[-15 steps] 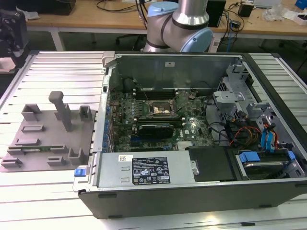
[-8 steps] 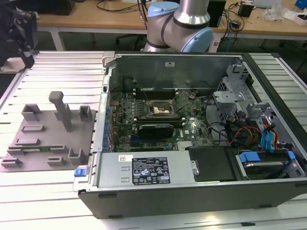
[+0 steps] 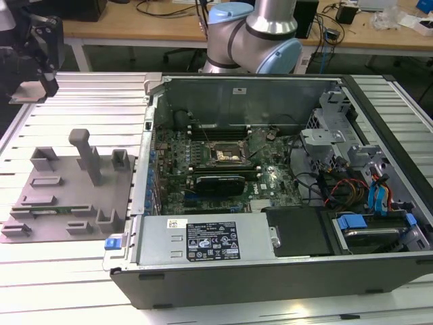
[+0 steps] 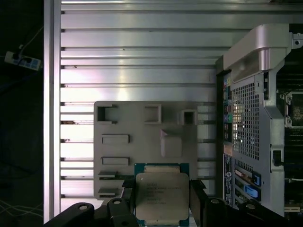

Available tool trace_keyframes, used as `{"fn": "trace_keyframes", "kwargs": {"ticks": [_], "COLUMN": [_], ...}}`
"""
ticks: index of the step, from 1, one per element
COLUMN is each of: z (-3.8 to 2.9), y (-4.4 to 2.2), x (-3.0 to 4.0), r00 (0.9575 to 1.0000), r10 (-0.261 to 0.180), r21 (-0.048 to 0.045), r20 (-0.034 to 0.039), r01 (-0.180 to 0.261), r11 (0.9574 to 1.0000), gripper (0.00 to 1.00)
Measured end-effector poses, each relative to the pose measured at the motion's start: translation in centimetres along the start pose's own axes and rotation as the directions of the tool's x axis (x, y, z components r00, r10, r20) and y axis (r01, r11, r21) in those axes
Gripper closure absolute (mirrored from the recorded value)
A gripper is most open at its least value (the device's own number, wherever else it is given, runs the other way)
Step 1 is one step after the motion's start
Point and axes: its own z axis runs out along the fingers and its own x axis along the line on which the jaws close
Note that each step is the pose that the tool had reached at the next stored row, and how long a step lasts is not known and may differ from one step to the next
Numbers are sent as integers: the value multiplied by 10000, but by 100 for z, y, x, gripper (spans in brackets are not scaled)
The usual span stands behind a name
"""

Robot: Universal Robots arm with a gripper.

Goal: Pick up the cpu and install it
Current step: 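Pick up the cpu and move it towards the insertion slot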

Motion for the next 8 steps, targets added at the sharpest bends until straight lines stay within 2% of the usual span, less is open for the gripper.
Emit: {"fn": "trace_keyframes", "kwargs": {"ticks": [6,8], "z": [0,0], "y": [0,0], "x": [-110,-175], "r00": [10000,10000], "r10": [1,0], "r21": [-1,0], "r20": [0,0], "r01": [-1,0], "r11": [10000,10000], "gripper": [45,45]}}
